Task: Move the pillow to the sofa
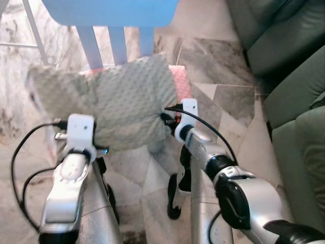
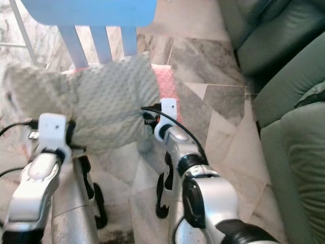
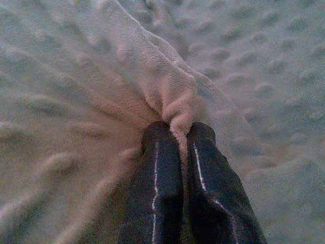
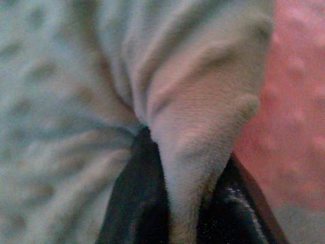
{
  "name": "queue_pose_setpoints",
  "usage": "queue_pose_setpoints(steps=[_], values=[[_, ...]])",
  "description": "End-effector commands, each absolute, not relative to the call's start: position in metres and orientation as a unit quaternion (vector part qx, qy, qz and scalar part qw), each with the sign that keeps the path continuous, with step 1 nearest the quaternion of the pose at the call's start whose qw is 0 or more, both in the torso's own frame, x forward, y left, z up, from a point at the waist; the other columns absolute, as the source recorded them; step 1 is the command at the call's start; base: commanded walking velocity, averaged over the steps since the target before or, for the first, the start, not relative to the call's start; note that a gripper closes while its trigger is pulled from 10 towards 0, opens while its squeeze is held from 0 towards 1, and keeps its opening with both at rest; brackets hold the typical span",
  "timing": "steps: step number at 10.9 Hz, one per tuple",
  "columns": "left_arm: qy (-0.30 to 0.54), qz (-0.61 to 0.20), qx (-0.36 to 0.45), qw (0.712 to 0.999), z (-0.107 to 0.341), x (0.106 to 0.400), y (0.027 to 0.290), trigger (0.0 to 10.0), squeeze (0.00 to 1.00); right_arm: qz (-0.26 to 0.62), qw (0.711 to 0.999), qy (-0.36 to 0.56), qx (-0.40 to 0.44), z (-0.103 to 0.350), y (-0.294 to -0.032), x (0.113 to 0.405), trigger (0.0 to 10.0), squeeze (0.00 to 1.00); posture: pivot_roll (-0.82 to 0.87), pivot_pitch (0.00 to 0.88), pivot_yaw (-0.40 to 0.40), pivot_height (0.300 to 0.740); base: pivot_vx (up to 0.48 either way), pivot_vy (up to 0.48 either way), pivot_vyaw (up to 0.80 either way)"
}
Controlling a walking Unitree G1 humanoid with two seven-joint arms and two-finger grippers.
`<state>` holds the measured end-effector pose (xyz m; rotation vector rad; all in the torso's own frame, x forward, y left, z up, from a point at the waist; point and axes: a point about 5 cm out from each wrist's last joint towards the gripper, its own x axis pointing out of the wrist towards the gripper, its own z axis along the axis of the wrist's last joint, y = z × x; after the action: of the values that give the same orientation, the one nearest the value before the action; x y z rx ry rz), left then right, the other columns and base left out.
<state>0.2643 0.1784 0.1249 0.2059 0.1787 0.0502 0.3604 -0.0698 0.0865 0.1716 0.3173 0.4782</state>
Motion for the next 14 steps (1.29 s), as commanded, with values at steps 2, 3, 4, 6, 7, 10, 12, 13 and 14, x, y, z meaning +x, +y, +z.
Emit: queue_pose_setpoints(steps=[2, 3, 4, 6, 7, 10, 12, 13, 14], values=[[0.081, 0.009, 0.092, 0.992, 0.112, 0.248, 0.168, 10.0, 0.00, 0.271, 0.955, 0.116, 0.024, 0.078, -0.086, 0.350, 0.0, 0.00, 0.04, 0.116, -0.112, 0.525, 0.000, 0.000, 0.00], [0.071, 0.007, 0.091, 0.993, 0.104, 0.236, 0.163, 10.0, 0.00, 0.249, 0.965, 0.079, 0.003, 0.073, -0.110, 0.339, 0.0, 0.00, 0.03, 0.050, -0.119, 0.525, 0.000, 0.000, 0.00], [0.076, 0.014, 0.089, 0.993, 0.098, 0.234, 0.162, 10.0, 0.00, 0.222, 0.973, 0.061, 0.006, 0.069, -0.123, 0.328, 0.0, 0.00, 0.03, 0.013, -0.119, 0.525, 0.000, 0.000, 0.00], [0.051, 0.012, 0.101, 0.994, 0.097, 0.236, 0.159, 10.0, 0.00, 0.140, 0.990, 0.016, -0.006, 0.063, -0.147, 0.280, 0.0, 0.00, 0.01, 0.000, -0.097, 0.525, 0.000, 0.000, 0.00], [0.035, 0.000, 0.105, 0.994, 0.100, 0.236, 0.159, 10.0, 0.00, 0.112, 0.994, 0.009, -0.012, 0.065, -0.153, 0.262, 0.2, 0.00, 0.00, 0.000, -0.088, 0.525, 0.000, 0.000, 0.00], [0.003, -0.002, 0.134, 0.991, 0.104, 0.251, 0.155, 10.0, 0.00, 0.074, 0.997, 0.004, -0.003, 0.066, -0.158, 0.246, 10.0, 0.00, -0.03, 0.000, -0.051, 0.525, 0.000, 0.000, 0.00], [-0.025, -0.033, 0.171, 0.984, 0.110, 0.261, 0.143, 10.0, 0.00, 0.078, 0.997, -0.011, -0.005, 0.080, -0.152, 0.261, 10.0, 0.00, -0.04, 0.000, -0.035, 0.525, 0.000, 0.000, 0.00], [-0.035, -0.037, 0.176, 0.983, 0.116, 0.267, 0.142, 10.0, 0.00, 0.075, 0.997, -0.014, -0.005, 0.083, -0.153, 0.264, 10.0, 0.00, -0.04, 0.000, -0.032, 0.533, 0.000, 0.000, 0.00], [-0.039, -0.028, 0.174, 0.984, 0.118, 0.271, 0.145, 10.0, 0.00, 0.070, 0.997, -0.011, -0.004, 0.081, -0.155, 0.266, 10.0, 0.00, -0.04, 0.000, -0.027, 0.551, 0.000, 0.000, 0.00]])
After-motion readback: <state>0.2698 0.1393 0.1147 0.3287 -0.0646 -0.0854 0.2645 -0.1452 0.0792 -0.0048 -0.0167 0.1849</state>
